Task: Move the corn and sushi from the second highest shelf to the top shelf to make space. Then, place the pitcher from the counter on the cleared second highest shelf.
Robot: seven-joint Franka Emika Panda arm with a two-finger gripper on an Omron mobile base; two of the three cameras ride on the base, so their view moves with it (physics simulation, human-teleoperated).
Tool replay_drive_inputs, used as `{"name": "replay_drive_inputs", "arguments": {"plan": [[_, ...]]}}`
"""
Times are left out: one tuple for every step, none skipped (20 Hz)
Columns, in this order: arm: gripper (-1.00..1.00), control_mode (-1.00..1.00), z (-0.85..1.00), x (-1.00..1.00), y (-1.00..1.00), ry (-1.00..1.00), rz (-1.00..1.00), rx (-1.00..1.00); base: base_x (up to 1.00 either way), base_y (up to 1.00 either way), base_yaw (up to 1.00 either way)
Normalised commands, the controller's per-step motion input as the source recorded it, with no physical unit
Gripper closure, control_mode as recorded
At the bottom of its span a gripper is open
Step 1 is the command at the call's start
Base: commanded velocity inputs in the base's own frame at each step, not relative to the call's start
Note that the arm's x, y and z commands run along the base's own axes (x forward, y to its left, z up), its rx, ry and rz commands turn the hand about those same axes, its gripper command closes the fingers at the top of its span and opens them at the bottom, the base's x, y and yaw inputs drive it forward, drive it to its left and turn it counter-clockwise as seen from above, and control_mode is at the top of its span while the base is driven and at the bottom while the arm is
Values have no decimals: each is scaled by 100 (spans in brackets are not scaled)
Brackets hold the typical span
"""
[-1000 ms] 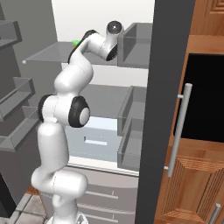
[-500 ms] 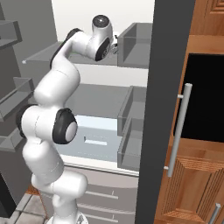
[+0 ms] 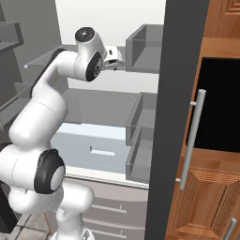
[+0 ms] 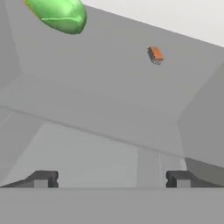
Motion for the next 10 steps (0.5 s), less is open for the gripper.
{"name": "replay_drive_inputs", "arguments": {"plan": [[-100,-100,-60,-71,0,23,-29,5,0,0,0],[-100,-100,-67,-75,0,20,-29,7,0,0,0],[-100,-100,-66,-81,0,17,-30,11,0,0,0],[-100,-100,-68,-84,0,16,-31,13,0,0,0],[-100,-100,-74,-81,0,14,-29,14,0,0,0],[-100,-100,-76,-76,0,14,-25,20,0,0,0],[-100,-100,-79,-74,0,13,-22,23,0,0,0],[-100,-100,-73,-78,3,8,-18,24,0,0,0],[-100,-100,-63,-72,8,7,-15,28,0,0,0],[-100,-100,-49,-59,10,5,-10,33,0,0,0]]}}
